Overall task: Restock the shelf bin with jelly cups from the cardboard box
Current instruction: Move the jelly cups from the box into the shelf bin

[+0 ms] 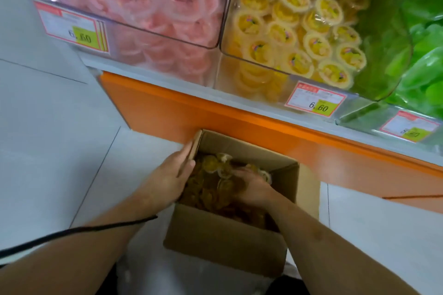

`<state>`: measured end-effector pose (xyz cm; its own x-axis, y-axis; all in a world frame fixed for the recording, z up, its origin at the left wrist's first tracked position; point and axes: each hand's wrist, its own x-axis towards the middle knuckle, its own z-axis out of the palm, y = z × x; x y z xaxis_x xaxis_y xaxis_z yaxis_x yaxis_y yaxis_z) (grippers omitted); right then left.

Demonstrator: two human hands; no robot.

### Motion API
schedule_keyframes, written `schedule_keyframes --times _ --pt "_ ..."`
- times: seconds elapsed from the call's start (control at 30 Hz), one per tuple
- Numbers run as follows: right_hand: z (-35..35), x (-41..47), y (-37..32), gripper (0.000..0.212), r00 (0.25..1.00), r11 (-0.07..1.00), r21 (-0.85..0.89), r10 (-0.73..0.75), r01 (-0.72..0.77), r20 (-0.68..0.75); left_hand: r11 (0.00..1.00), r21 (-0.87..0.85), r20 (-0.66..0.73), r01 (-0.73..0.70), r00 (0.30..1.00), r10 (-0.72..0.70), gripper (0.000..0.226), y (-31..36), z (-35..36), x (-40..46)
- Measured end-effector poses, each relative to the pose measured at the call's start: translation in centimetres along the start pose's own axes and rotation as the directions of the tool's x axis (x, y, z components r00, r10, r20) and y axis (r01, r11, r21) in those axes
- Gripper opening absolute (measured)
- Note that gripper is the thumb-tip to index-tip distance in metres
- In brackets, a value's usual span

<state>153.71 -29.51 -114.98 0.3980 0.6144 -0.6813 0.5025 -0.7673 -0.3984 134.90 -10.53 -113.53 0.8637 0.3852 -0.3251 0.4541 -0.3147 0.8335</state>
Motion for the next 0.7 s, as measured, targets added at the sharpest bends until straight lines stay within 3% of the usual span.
schedule_keyframes --times 0.17,0.7 --pt "1.9 2.3 0.5 0.080 0.994 0.971 -0.237 0.040 -0.015 0.101 0.995 -0.094 -0.045 -0.018 0.999 0.014 0.053 -0.7 1.5 0.5" --pt "3.3 2.9 0.2 0.098 0.993 0.949 -0.314 0.023 0.016 0.119 0.998 -0.030 -0.070 0.063 0.995 -0.064 0.055 -1.4 2.0 0.6"
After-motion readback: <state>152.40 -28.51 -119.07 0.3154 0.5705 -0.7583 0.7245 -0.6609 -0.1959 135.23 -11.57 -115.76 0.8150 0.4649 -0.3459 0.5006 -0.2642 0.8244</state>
